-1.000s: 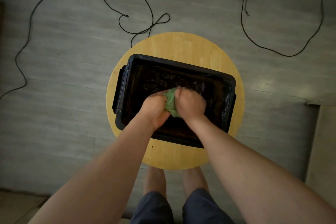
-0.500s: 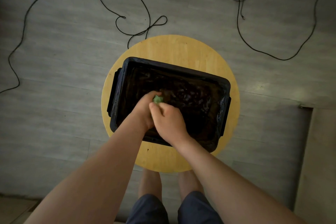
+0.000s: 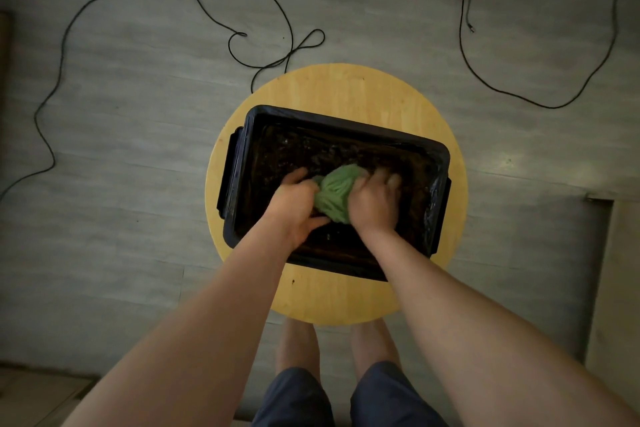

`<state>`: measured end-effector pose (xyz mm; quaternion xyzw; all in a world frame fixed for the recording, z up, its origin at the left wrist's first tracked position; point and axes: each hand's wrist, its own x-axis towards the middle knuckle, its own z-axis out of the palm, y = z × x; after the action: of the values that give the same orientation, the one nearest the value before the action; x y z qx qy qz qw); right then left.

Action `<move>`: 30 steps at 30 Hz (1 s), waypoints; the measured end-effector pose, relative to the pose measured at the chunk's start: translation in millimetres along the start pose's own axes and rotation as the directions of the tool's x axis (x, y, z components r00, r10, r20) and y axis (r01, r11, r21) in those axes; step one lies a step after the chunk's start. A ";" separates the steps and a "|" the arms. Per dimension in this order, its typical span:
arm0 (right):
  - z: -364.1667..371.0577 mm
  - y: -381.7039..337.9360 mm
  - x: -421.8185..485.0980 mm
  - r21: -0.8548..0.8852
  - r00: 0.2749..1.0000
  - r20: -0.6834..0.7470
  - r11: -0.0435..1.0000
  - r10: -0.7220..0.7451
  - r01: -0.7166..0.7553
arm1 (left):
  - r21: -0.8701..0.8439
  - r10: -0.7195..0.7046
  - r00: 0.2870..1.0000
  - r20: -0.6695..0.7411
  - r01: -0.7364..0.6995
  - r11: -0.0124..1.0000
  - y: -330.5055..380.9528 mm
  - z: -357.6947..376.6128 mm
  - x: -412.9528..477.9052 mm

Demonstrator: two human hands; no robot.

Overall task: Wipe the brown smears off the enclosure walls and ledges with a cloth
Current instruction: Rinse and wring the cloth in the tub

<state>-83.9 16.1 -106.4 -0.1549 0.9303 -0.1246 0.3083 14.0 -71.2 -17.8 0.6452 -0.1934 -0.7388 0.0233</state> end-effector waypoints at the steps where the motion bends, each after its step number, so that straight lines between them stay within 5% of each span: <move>1: 2.3 -3.2 -2.6 0.063 0.991 0.047 0.990 0.126 -0.129 | 0.022 -0.002 0.997 -0.076 0.003 1.000 -3.1 -6.0 6.5; 4: 19.1 -13.4 -10.8 0.077 0.910 0.312 0.947 0.274 -0.311 | 0.073 -0.040 0.982 -0.187 0.054 0.996 -9.9 -17.3 21.3; 7: 9.7 -26.8 -32.0 0.083 0.853 0.521 0.994 0.014 -0.067 | 0.042 -0.107 0.990 -0.092 0.111 0.993 -16.4 -13.9 24.9; 13: -25.1 -48.4 -91.9 0.351 0.844 0.160 0.829 -0.511 0.436 | -0.013 -0.121 0.992 -0.014 0.121 0.993 -1.9 -17.3 29.5; 19: -1.1 -30.3 -58.1 0.086 0.807 -0.033 0.803 -0.589 0.590 | -0.001 -0.055 0.998 -0.015 0.055 0.998 -8.2 -12.8 17.7; 23: 1.5 -9.2 -19.5 -0.245 0.870 -0.038 0.849 -0.491 0.468 | -0.071 0.029 0.997 0.072 -0.024 0.997 -15.8 -10.7 10.9; 26: 5.8 -3.2 -9.6 -0.058 0.992 -0.075 0.994 -0.101 0.096 | 0.014 0.031 0.998 0.047 -0.032 0.999 -15.4 -17.8 9.5; 28: 6.1 -9.1 -15.9 0.091 0.982 0.086 0.980 0.169 -0.177 | 0.071 0.039 0.994 -0.103 -0.032 0.997 -16.1 -24.0 16.8; 30: 6.7 -17.5 -23.9 0.083 0.932 0.310 0.971 0.189 -0.225 | 0.111 0.029 0.991 -0.132 -0.014 0.994 -18.1 -23.1 20.0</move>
<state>-57.9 7.8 -93.0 -0.0546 0.8748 -0.1208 0.4660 36.8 -66.1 -44.6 0.6913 -0.2387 -0.6820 0.0087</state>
